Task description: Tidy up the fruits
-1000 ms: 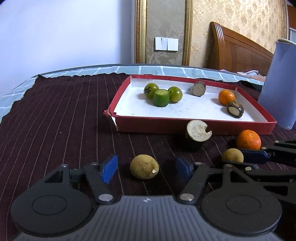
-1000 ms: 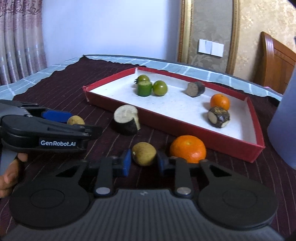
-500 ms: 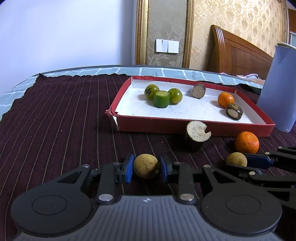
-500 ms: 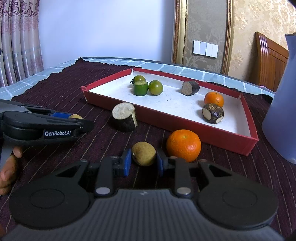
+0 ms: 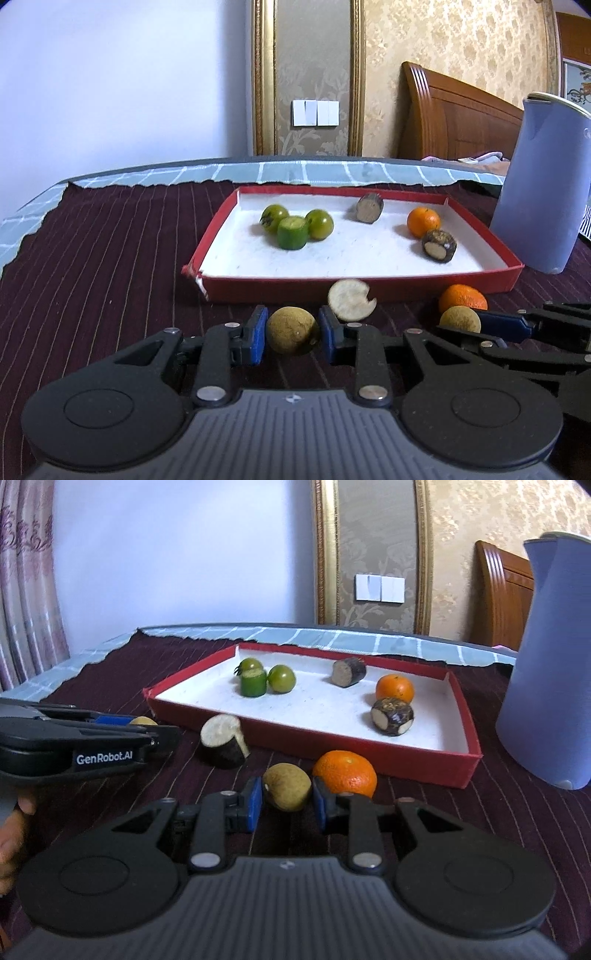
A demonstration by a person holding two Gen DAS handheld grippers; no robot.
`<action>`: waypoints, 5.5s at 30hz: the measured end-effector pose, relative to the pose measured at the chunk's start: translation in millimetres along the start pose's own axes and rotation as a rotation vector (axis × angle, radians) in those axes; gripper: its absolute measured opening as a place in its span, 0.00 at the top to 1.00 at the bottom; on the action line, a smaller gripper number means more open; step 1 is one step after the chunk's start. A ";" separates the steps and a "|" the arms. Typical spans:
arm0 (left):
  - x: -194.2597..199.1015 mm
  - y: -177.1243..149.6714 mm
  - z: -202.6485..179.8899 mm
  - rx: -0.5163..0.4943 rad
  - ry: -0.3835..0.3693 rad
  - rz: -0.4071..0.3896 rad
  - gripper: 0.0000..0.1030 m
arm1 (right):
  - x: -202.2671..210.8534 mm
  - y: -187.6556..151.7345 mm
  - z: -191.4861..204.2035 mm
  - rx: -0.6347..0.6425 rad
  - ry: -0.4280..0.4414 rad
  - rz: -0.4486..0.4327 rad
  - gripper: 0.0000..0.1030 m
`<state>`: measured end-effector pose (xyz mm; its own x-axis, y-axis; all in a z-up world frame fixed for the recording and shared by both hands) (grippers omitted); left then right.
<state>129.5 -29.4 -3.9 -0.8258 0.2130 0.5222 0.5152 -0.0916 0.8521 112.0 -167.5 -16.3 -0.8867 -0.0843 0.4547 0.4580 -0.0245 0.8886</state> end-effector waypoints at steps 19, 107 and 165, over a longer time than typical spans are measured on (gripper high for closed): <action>-23.8 34.0 -17.6 -0.030 0.047 -0.043 0.71 | 3.1 31.4 -25.8 -0.050 -0.061 -0.096 0.73; -111.9 89.2 -4.2 -0.016 0.180 -0.048 0.71 | -88.9 86.2 -69.4 -0.065 -0.174 -0.075 0.73; -124.4 86.2 -12.3 -0.054 0.187 -0.023 0.71 | -113.4 91.3 -88.8 -0.114 -0.159 -0.060 0.73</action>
<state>273.9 -75.8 5.0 -0.8682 0.0315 0.4953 0.4867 -0.1416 0.8620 260.0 -248.6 7.9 -0.9073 0.0792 0.4131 0.4003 -0.1386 0.9058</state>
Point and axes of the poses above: each gripper's, at about its wrist camera, not at the fingertips, and x roughly against the way its jaws point, z to its left, y to its top, the point moved 8 cm from there along -x, roughly the way its jaws point, and after that the axes turned 3 degrees about x, right-handed, at the moved point
